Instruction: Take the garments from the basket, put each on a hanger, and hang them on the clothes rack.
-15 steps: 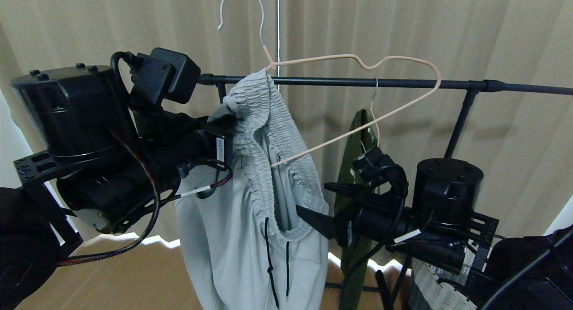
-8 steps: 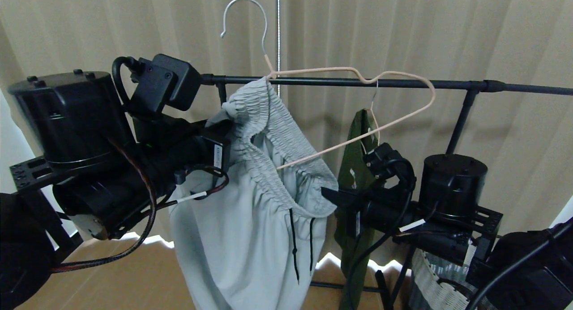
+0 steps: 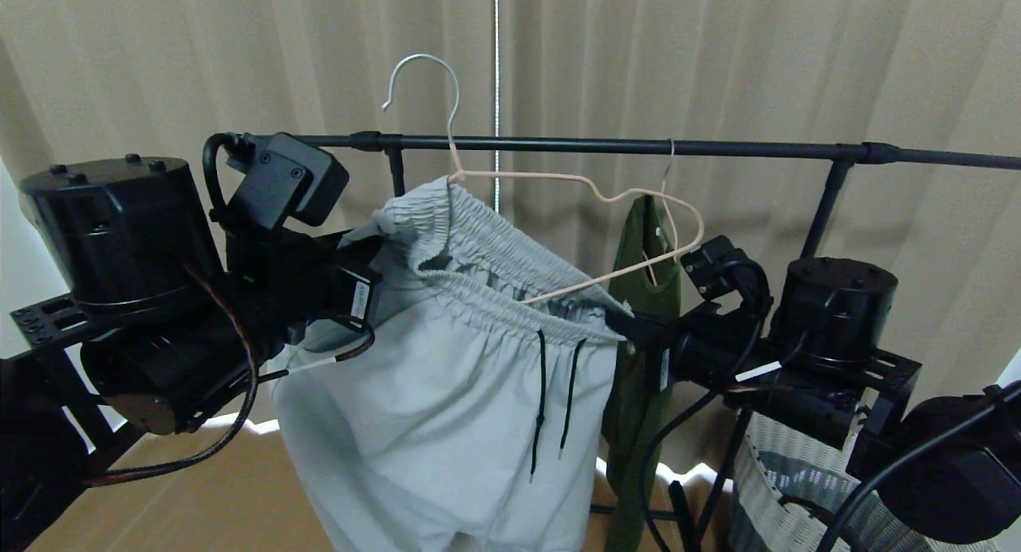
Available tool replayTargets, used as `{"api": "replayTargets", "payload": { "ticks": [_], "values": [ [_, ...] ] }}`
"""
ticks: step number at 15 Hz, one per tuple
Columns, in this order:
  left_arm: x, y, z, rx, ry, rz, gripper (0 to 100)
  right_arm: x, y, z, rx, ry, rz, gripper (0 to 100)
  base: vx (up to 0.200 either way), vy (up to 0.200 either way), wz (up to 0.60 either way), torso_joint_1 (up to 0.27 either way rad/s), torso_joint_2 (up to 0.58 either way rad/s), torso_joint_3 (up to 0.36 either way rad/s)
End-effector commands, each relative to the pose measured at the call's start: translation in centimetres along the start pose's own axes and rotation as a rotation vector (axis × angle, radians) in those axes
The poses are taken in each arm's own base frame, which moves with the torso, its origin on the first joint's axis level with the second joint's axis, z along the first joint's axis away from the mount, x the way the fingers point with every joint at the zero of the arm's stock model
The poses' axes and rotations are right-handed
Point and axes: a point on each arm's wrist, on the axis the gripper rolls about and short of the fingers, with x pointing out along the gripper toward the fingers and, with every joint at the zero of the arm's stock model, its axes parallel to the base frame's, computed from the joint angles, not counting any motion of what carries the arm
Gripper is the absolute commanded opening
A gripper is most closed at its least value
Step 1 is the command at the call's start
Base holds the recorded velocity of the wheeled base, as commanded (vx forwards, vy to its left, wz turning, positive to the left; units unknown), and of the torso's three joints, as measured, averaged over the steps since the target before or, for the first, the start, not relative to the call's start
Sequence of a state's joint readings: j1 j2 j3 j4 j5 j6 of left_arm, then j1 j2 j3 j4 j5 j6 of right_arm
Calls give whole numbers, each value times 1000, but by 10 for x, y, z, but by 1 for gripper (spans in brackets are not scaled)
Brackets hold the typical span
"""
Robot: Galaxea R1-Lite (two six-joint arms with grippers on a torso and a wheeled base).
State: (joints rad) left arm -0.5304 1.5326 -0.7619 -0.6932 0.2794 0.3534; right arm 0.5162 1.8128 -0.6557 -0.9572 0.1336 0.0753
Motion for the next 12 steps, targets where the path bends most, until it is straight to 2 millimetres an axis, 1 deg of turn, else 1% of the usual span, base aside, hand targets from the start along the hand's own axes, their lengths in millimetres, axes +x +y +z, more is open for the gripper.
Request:
{"api": "replayTargets", "payload": {
  "ticks": [1,2,5,7,8,12],
  "values": [
    [-3,6,-9,49,30,20,0,0,-7,1,4,-6,-22,0,0,0,0,0,0,0],
    [-6,9,-15,91,49,27,0,-1,-8,1,3,-6,-25,0,0,0,0,0,0,0],
    [-10,9,-20,133,66,31,0,-2,-12,3,-2,-14,-42,0,0,0,0,0,0,0],
    [-12,12,-36,236,122,36,0,-1,-20,6,-10,-25,-69,0,0,0,0,0,0,0],
    [-14,11,-40,264,137,29,0,-2,-24,8,-9,-29,-79,0,0,0,0,0,0,0],
    [-15,11,-44,276,153,26,0,-2,-25,9,-9,-34,-85,0,0,0,0,0,0,0]
  ]
}}
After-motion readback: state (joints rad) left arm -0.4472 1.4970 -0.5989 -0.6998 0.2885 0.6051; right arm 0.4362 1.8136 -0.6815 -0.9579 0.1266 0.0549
